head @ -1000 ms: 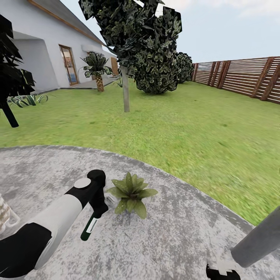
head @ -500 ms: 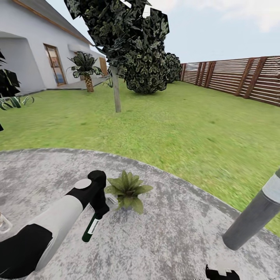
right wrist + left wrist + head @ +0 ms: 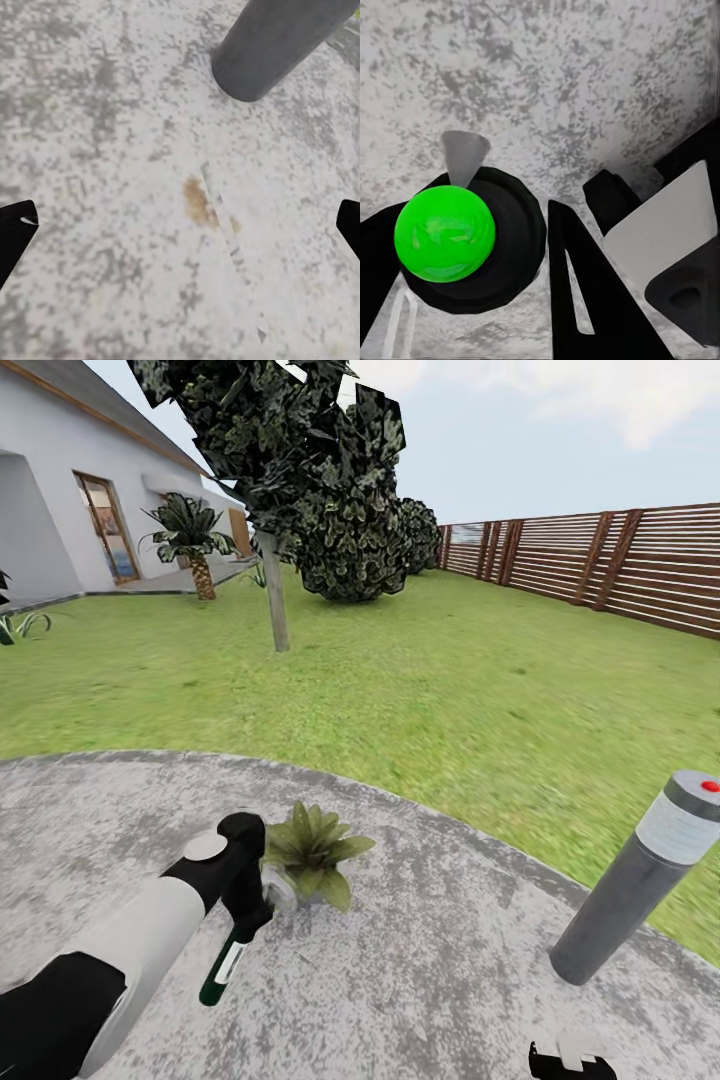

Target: Pick up the pesticide atomizer in the garden and spray insectifuge to fully cover both potted plants in the garden.

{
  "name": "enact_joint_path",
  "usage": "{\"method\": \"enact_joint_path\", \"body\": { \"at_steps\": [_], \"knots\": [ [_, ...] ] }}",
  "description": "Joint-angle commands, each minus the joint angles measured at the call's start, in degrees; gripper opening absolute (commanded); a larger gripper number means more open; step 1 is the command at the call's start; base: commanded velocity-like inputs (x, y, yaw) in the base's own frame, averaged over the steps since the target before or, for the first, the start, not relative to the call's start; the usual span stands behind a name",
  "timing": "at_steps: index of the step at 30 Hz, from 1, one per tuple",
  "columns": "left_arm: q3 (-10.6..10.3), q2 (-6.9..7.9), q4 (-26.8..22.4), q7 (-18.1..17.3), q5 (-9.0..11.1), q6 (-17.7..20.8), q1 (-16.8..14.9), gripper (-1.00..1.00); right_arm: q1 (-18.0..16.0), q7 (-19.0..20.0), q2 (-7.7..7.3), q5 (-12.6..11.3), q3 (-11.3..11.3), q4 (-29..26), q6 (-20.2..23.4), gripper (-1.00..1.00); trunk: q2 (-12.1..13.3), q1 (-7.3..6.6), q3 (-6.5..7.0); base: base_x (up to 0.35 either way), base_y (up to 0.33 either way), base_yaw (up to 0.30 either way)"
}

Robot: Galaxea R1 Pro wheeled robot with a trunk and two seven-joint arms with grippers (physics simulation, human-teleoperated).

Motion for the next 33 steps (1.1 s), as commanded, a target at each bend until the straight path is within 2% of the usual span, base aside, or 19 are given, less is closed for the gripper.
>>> {"method": "enact_joint_path", "body": {
  "at_steps": [1,4,7,9,17,21,25,30,31,33],
  "knots": [
    [-0.23,0.33,-0.09,-0.55,-0.38,0.60,0.42,-1.00,0.00,-0.25,-0.01,0.61,-0.40,0.10,-0.23,1.00,-0.02,-0.02,-0.04,0.000,0.000,-0.001],
    [0.27,0.92,-0.15,-0.55,-0.32,0.61,0.75,-1.00,0.04,-0.25,-0.01,0.61,-0.40,0.10,-0.23,1.00,-0.02,-0.02,-0.04,0.051,0.050,-0.001],
    [2.72,1.12,-0.59,-0.55,-0.44,0.60,0.77,-1.00,0.05,-0.30,-0.01,0.56,-0.40,0.10,-0.23,1.00,-0.02,-0.02,-0.04,0.175,0.217,-0.002],
    [3.50,1.14,-0.88,-0.55,-0.47,0.60,0.65,-1.00,0.05,-0.33,-0.01,0.55,-0.40,0.08,-0.23,1.00,-0.02,-0.02,-0.02,0.218,0.256,-0.104],
    [3.78,1.15,-1.09,-0.55,-0.56,0.54,-0.19,-1.00,0.05,-0.34,-0.01,0.52,-0.40,0.02,-0.23,1.00,-0.02,-0.02,0.25,0.101,0.088,-0.229],
    [3.89,0.74,-1.02,-0.55,-0.57,0.60,0.53,-1.00,0.05,-0.34,-0.01,0.53,-0.40,0.02,-0.23,1.00,-0.02,-0.02,0.37,0.003,0.002,-0.205],
    [4.09,0.34,-0.48,2.97,-0.01,0.66,0.73,-1.00,0.04,-0.34,-0.01,0.58,-0.40,0.02,-0.23,1.00,-0.02,-0.02,0.39,0.000,0.000,-0.036],
    [4.09,0.77,-0.23,3.54,0.50,0.69,0.77,-1.00,0.05,-0.26,-0.01,0.61,-0.33,0.10,-0.23,1.00,-0.02,-0.02,0.40,0.003,0.010,-0.003],
    [4.30,0.91,-0.21,3.52,0.57,0.69,0.79,-1.00,0.05,-0.25,-0.01,0.61,-0.32,0.10,-0.23,1.00,-0.02,-0.02,0.40,0.044,0.114,0.000],
    [6.15,1.07,-0.20,3.31,0.78,0.64,0.83,-1.00,0.05,-0.25,-0.01,0.63,-0.36,0.10,-0.23,1.00,-0.02,-0.02,0.40,0.098,0.235,0.000]
  ]
}}
